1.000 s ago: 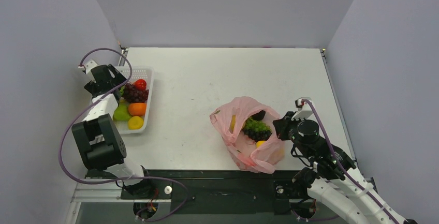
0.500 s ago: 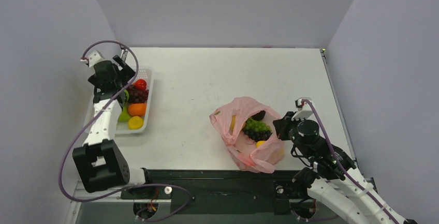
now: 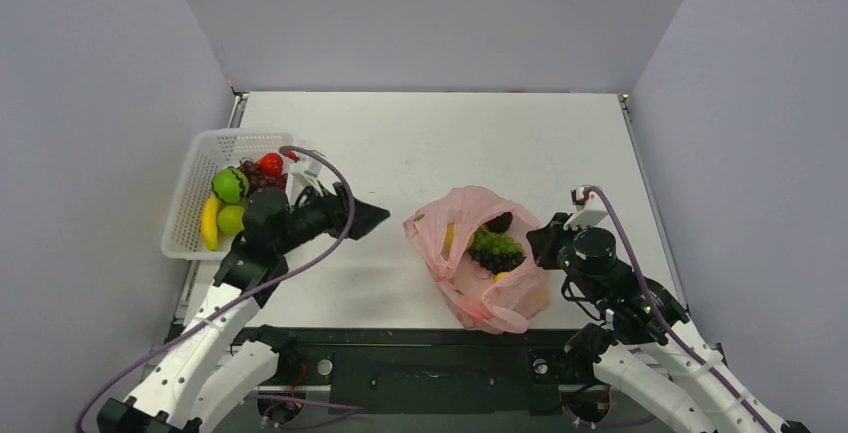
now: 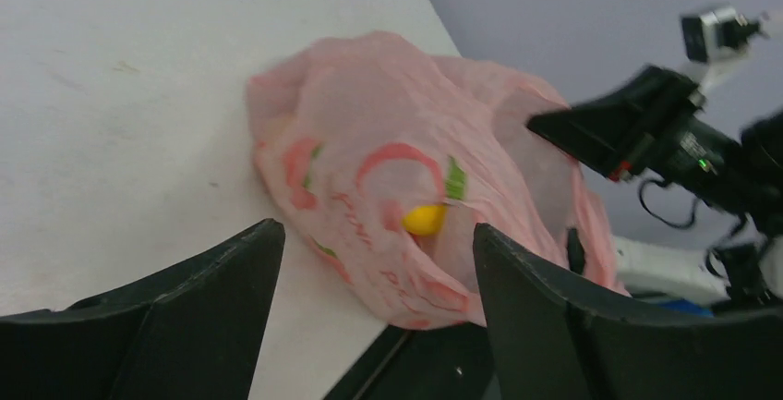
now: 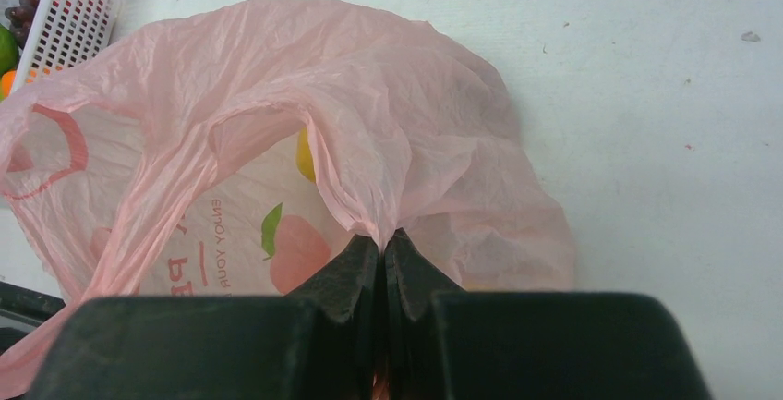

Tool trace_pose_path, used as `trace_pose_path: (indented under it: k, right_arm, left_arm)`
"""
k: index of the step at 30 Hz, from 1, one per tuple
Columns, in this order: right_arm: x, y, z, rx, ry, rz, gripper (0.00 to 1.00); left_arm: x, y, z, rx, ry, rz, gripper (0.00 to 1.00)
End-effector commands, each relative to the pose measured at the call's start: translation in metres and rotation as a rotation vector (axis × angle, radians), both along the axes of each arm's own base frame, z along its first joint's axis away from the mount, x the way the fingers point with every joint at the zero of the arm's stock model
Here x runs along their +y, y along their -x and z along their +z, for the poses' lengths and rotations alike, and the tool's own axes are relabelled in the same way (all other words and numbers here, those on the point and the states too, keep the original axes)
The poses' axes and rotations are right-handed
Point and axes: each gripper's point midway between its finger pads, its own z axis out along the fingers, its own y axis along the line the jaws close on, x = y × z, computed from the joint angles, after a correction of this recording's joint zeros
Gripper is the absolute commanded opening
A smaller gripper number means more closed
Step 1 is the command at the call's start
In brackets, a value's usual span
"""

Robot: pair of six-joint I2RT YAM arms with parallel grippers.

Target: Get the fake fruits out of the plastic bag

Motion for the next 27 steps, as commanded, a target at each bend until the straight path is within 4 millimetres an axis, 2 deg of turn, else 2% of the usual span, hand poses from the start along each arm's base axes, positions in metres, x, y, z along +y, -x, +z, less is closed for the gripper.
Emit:
trace_pose_path:
  k: [1, 2, 3, 4, 5, 6, 7, 8, 9, 10, 11, 12, 13, 19, 22, 23, 24, 27]
  right_arm:
    - [0.009, -0.004, 0.023, -0.015, -0.059, 0.01, 0.0]
    - [0.01, -0.002, 0.022, -0.001, -0.055, 0.018, 0.0]
    - [0.01, -0.001, 0.021, 0.008, -0.054, 0.02, 0.0]
    - [0.01, 0.002, 0.021, 0.023, -0.052, 0.025, 0.0]
    - [0.009, 0.004, 0.019, 0.038, -0.049, 0.022, 0.0]
    - [0.007, 0.008, 0.019, 0.058, -0.044, 0.025, 0.0]
    - [0.006, 0.011, 0.019, 0.071, -0.037, 0.027, 0.0]
    - [0.004, 0.015, 0.019, 0.089, -0.028, 0.033, 0.0]
    - [0.003, 0.017, 0.018, 0.099, -0.019, 0.034, 0.0]
    - [-0.001, 0.021, 0.018, 0.112, -0.004, 0.032, 0.0]
    - [-0.004, 0.023, 0.018, 0.112, 0.002, 0.027, 0.0]
    - [-0.006, 0.025, 0.018, 0.119, 0.012, 0.026, 0.0]
    - [-0.01, 0.027, 0.018, 0.116, 0.016, 0.018, 0.0]
    - [-0.007, 0.03, 0.024, 0.111, -0.033, 0.02, 0.0]
    - [-0.003, 0.029, 0.027, 0.108, -0.046, 0.027, 0.0]
    - [-0.003, 0.029, 0.029, 0.104, -0.05, 0.028, 0.0]
    - [-0.002, 0.029, 0.03, 0.101, -0.052, 0.031, 0.0]
    - [-0.002, 0.028, 0.034, 0.092, -0.056, 0.031, 0.0]
  left_arm:
    - [-0.051, 0.054, 0.04, -0.108, 0.102, -0.222, 0.66]
    - [-0.064, 0.066, 0.047, -0.135, 0.115, -0.26, 0.63]
    - [-0.071, 0.07, 0.054, -0.149, 0.119, -0.276, 0.58]
    - [-0.083, 0.08, 0.06, -0.164, 0.13, -0.306, 0.57]
    - [-0.093, 0.082, 0.062, -0.165, 0.126, -0.325, 0.56]
    - [-0.107, 0.095, 0.066, -0.179, 0.135, -0.368, 0.56]
    - [-0.121, 0.096, 0.065, -0.182, 0.114, -0.392, 0.55]
    - [-0.136, 0.108, 0.064, -0.184, 0.101, -0.427, 0.54]
    - [-0.149, 0.104, 0.06, -0.193, 0.064, -0.422, 0.53]
    - [-0.163, 0.118, 0.067, -0.209, 0.064, -0.47, 0.52]
    - [-0.18, 0.123, 0.053, -0.203, 0.019, -0.499, 0.49]
    - [-0.188, 0.124, 0.06, -0.214, 0.019, -0.502, 0.46]
    - [-0.199, 0.122, 0.047, -0.199, -0.022, -0.489, 0.43]
    - [-0.231, 0.099, 0.025, -0.198, -0.106, -0.419, 0.37]
    - [-0.248, 0.091, -0.001, -0.162, -0.173, -0.423, 0.35]
    - [-0.252, 0.09, -0.004, -0.153, -0.182, -0.425, 0.35]
    - [-0.257, 0.088, -0.019, -0.127, -0.209, -0.429, 0.34]
    - [-0.264, 0.082, -0.037, -0.094, -0.249, -0.419, 0.34]
